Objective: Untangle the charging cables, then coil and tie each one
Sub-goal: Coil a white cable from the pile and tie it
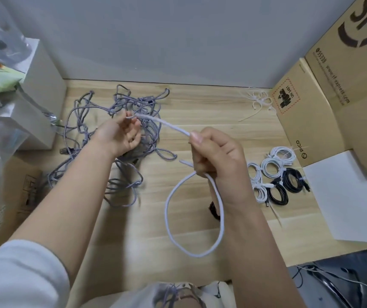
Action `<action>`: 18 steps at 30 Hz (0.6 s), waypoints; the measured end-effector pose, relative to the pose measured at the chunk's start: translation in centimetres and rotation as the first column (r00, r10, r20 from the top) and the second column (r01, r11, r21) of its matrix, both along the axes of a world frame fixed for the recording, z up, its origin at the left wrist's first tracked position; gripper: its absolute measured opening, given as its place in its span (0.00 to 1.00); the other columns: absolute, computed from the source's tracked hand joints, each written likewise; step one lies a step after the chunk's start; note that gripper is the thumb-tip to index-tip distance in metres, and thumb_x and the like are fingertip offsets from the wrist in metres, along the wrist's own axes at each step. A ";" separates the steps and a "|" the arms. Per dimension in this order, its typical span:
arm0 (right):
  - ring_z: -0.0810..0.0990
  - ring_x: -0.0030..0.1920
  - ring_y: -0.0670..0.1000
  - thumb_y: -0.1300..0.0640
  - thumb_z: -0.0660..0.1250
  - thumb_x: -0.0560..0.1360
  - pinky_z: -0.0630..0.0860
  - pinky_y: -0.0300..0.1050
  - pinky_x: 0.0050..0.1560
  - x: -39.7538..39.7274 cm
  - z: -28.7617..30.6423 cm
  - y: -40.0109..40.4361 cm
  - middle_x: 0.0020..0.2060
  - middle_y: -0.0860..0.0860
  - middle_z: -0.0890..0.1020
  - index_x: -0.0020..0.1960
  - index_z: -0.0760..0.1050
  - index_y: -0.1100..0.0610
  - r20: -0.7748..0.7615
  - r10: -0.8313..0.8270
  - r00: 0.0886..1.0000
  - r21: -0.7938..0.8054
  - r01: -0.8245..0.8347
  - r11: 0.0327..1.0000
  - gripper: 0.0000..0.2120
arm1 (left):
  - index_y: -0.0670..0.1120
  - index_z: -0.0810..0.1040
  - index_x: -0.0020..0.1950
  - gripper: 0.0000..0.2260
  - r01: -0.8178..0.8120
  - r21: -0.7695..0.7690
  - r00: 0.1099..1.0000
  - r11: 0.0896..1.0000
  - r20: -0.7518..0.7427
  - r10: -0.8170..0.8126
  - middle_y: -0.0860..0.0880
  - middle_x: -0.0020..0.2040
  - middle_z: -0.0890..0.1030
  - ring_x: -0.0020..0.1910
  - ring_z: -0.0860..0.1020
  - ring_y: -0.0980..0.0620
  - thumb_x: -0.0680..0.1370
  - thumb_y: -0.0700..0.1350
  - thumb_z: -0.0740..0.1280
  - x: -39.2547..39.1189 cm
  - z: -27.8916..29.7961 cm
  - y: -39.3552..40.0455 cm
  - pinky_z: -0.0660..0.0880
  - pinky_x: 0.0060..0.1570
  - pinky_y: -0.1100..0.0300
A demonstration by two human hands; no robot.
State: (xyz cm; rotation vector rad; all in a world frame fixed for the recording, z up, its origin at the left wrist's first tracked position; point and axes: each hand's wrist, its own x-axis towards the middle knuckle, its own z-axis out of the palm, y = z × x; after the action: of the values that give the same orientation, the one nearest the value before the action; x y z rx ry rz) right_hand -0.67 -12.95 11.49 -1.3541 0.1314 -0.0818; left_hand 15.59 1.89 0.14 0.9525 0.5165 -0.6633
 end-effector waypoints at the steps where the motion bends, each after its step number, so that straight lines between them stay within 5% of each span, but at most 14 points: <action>1: 0.62 0.23 0.41 0.57 0.65 0.71 0.61 0.30 0.27 0.2 -0.2 -0.2 0.22 0.43 0.65 0.25 0.69 0.49 -0.024 -0.035 0.999 -0.009 0.034 0.999 0.16 | 0.52 0.72 0.41 0.11 0.045 0.021 0.998 0.999 0.048 -0.045 0.57 0.36 0.77 0.37 0.77 0.60 0.80 0.54 0.58 -0.1 0.1 -0.1 0.74 0.40 0.63; 5: 0.72 0.26 0.38 0.60 0.71 0.73 0.67 0.31 0.34 1.2 -2.5 0.2 0.23 0.40 0.71 0.32 0.69 0.53 -0.131 -0.181 0.975 -0.129 0.165 0.978 0.14 | 0.51 0.80 0.34 0.15 0.203 0.043 0.928 0.978 0.310 -0.206 0.58 0.33 0.79 0.35 0.76 0.61 0.78 0.54 0.62 -2.2 2.5 -1.2 0.73 0.37 0.66; 9: 0.75 0.31 0.37 0.56 0.72 0.72 0.68 0.32 0.37 2.1 -4.6 0.8 0.29 0.40 0.78 0.39 0.74 0.53 -0.169 -0.192 0.967 -0.221 0.152 0.963 0.07 | 0.52 0.84 0.34 0.18 0.337 0.037 0.802 0.941 0.511 -0.307 0.57 0.37 0.81 0.40 0.79 0.60 0.57 0.64 0.77 -4.9 4.0 -2.4 0.74 0.44 0.65; 13: 0.73 0.32 0.37 0.43 0.66 0.74 0.66 0.31 0.38 2.3 -5.0 1.5 0.28 0.37 0.76 0.44 0.77 0.52 -0.173 -0.168 0.970 -0.299 0.111 0.948 0.12 | 0.51 0.84 0.35 0.02 0.367 0.122 0.736 0.922 0.569 -0.368 0.52 0.35 0.83 0.40 0.79 0.51 0.68 0.47 0.74 -6.9 3.7 -4.0 0.72 0.47 0.59; 18: 0.60 0.22 0.42 0.43 0.55 0.79 0.61 0.36 0.28 2.2 -4.9 1.6 0.18 0.42 0.61 0.26 0.72 0.50 -0.237 -0.290 0.927 -0.298 0.215 0.930 0.25 | 0.42 0.81 0.43 0.09 0.386 0.133 0.724 0.913 0.569 -0.389 0.46 0.42 0.81 0.46 0.78 0.50 0.73 0.49 0.70 -7.7 3.5 -4.2 0.73 0.54 0.57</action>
State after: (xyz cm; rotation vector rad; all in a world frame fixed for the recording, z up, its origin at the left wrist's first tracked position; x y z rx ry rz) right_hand 1.49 -11.33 6.59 -1.6093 0.5529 -0.1317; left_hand 7.85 -2.32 3.66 1.2229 -0.2513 -0.6943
